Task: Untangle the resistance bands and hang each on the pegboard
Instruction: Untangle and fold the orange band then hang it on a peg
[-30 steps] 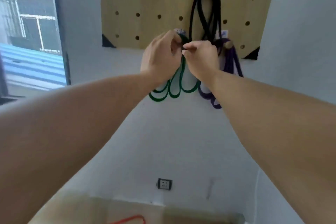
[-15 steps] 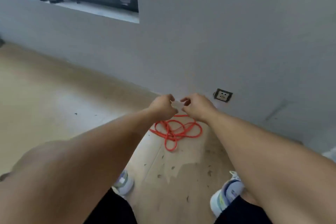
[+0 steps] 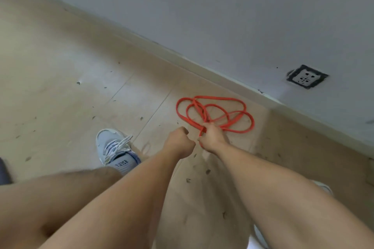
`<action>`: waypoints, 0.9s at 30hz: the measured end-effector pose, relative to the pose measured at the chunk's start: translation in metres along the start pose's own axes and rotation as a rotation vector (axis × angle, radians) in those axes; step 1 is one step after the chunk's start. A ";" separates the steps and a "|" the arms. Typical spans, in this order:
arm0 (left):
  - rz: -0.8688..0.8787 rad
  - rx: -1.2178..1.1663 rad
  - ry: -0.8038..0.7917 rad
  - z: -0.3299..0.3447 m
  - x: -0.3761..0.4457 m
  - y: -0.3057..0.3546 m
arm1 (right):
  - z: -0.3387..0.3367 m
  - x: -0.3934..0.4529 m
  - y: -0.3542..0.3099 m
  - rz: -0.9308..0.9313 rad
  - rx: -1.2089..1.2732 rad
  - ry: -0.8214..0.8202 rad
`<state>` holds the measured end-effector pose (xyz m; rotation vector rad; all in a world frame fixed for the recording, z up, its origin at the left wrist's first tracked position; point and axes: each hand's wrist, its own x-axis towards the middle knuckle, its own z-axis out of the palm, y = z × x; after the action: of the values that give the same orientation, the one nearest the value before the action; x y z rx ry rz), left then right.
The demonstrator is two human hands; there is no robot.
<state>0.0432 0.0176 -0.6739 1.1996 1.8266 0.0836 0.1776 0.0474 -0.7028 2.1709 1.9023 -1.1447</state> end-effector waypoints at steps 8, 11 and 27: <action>-0.010 -0.014 -0.025 0.022 0.015 -0.014 | 0.047 0.024 0.024 0.172 -0.293 0.026; 0.000 0.031 -0.047 0.028 0.015 -0.019 | 0.056 0.024 0.026 0.234 -0.293 0.042; 0.521 0.176 0.060 -0.049 -0.031 0.054 | -0.153 -0.052 -0.039 -0.381 -0.356 -0.272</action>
<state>0.0488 0.0416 -0.5988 1.7930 1.5534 0.2584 0.2198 0.0858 -0.5469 1.4382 2.2366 -0.9816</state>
